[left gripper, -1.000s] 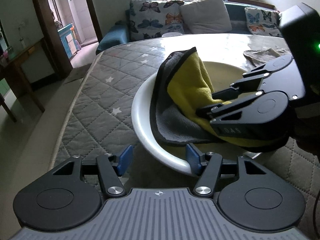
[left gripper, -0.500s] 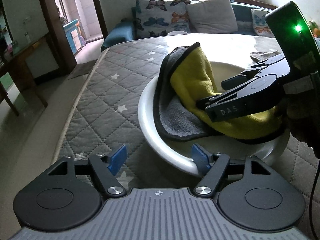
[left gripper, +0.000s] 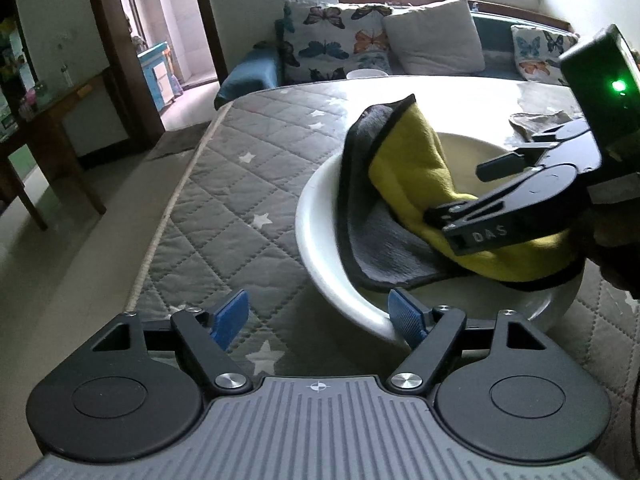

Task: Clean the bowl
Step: 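Tilt the bowl up with the left tool while the right tool wipes inside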

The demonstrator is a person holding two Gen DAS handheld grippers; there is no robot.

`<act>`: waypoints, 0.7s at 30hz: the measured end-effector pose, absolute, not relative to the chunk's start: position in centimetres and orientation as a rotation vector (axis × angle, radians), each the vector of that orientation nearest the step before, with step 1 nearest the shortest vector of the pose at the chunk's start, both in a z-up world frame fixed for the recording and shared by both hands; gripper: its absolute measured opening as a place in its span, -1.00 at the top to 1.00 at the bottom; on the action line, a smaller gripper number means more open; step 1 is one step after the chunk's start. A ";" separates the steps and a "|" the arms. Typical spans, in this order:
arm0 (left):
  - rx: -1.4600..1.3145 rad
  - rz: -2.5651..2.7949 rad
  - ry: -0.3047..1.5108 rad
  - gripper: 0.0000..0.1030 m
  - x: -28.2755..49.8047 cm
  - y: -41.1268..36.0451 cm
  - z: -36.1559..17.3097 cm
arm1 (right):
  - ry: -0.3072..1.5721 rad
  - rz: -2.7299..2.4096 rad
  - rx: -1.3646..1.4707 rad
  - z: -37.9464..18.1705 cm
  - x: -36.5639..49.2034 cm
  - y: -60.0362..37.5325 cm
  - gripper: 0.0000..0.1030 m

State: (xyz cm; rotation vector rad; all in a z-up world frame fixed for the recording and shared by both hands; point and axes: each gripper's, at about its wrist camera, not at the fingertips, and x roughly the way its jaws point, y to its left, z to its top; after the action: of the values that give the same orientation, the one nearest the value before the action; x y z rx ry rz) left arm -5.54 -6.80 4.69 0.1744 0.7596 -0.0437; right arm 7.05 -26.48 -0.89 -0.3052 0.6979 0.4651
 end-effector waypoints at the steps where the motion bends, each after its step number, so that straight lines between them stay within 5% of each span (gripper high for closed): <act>1: 0.167 -0.043 0.760 -0.53 -5.5 -6.7 4.8 | 0.695 0.463 -0.306 -0.8 6.8 -26.6 -0.47; 15: 0.127 0.000 0.759 -0.57 -6.2 -5.1 5.5 | 0.672 0.468 -0.232 0.3 5.7 -28.2 -0.46; 18: 0.139 0.008 0.757 -0.57 -6.4 -5.2 5.5 | 0.684 0.492 -0.251 0.0 5.9 -27.3 -0.18; 21: 0.131 0.012 0.759 -0.57 -6.6 -5.1 5.5 | 0.689 0.508 -0.262 -0.4 5.8 -26.6 -0.14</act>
State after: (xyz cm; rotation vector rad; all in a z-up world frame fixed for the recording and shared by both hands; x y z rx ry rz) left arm -6.64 -5.05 5.51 0.1310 0.7587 0.0119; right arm 5.79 -26.56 -0.35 -0.2617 0.6889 0.5081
